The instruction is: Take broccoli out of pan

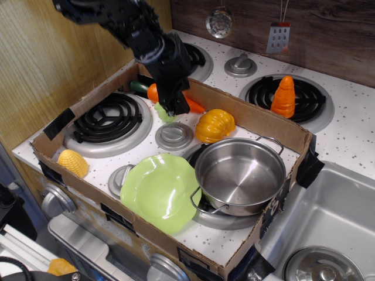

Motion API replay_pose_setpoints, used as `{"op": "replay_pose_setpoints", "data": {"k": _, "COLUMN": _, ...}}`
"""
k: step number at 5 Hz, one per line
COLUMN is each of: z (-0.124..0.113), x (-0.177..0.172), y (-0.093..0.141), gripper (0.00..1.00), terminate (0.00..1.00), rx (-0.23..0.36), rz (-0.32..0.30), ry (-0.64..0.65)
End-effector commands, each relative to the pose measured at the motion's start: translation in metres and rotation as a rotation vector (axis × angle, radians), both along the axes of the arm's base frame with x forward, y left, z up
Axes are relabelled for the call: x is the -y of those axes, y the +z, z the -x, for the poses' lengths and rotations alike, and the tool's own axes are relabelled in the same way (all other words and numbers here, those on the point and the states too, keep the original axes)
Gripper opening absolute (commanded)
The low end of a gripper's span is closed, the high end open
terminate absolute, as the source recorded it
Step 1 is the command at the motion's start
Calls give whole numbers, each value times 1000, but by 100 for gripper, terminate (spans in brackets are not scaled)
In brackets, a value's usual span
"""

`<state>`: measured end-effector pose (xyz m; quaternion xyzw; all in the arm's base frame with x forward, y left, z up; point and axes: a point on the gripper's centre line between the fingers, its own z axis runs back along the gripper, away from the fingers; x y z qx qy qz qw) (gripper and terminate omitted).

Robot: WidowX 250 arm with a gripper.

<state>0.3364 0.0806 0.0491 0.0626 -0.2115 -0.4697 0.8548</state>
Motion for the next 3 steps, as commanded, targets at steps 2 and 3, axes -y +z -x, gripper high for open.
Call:
{"op": "replay_pose_setpoints", "data": {"k": 2, "z": -2, "x": 8, "y": 68, "gripper": 100, "terminate": 0, "rx": 40, "rz": -94, "ry": 10}}
{"op": "replay_pose_setpoints", "data": {"k": 3, "z": 4, "x": 12, "y": 74, "gripper": 100, "terminate": 100, "rx": 38, "rz": -88, "ry": 27}}
